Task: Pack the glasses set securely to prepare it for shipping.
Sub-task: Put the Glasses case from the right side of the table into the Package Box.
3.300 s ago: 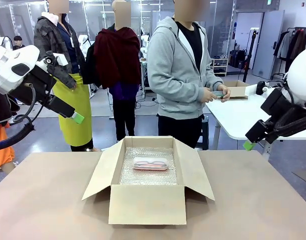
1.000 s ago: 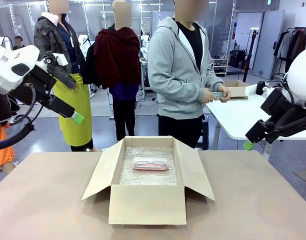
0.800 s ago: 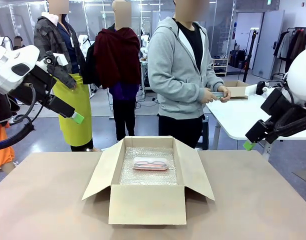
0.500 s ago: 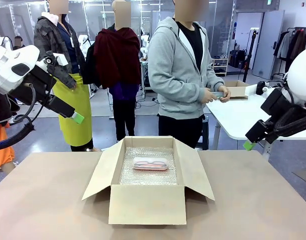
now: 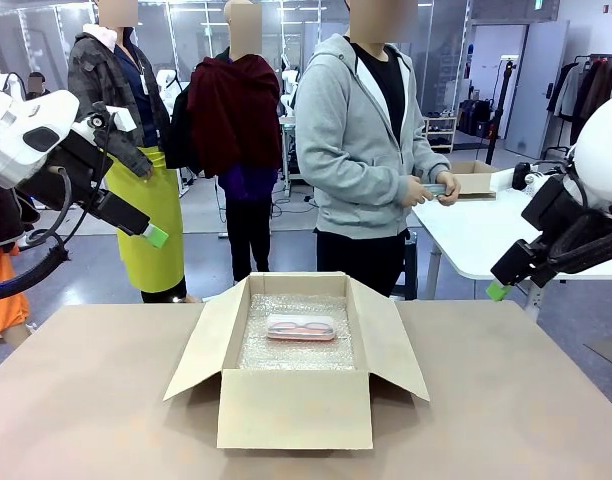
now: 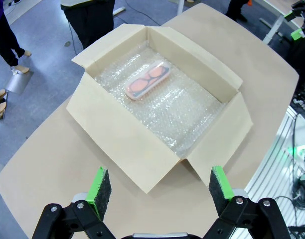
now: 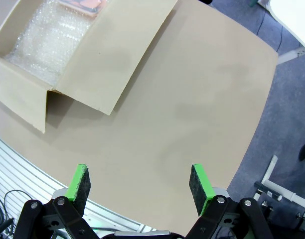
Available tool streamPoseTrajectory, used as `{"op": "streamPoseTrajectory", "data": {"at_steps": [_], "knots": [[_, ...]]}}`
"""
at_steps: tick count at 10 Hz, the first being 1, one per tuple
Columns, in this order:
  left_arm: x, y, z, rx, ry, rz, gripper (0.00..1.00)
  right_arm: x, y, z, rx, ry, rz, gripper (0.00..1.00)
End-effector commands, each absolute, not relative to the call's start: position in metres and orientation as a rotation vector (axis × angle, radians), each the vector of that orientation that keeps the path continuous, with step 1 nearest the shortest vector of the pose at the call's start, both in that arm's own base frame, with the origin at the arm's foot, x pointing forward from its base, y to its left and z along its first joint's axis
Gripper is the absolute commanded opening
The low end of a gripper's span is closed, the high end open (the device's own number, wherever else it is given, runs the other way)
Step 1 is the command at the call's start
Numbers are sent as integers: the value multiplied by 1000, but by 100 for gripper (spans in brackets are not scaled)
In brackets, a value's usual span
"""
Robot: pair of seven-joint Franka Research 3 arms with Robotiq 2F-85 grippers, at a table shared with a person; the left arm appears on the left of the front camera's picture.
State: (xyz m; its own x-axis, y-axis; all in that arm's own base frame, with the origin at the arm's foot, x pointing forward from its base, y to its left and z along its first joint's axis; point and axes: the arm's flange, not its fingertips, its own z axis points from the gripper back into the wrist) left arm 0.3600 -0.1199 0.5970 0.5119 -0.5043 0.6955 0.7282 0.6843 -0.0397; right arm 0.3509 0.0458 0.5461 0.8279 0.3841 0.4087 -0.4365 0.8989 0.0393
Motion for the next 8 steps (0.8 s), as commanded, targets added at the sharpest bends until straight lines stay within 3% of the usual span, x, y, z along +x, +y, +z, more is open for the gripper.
{"op": "streamPoseTrajectory", "data": {"at_steps": [1, 8], "knots": [[359, -118, 597, -364, -725, -765, 100, 348, 47, 543, 123, -419, 424, 100], [359, -118, 597, -364, -725, -765, 100, 348, 47, 543, 123, -419, 424, 100]]}}
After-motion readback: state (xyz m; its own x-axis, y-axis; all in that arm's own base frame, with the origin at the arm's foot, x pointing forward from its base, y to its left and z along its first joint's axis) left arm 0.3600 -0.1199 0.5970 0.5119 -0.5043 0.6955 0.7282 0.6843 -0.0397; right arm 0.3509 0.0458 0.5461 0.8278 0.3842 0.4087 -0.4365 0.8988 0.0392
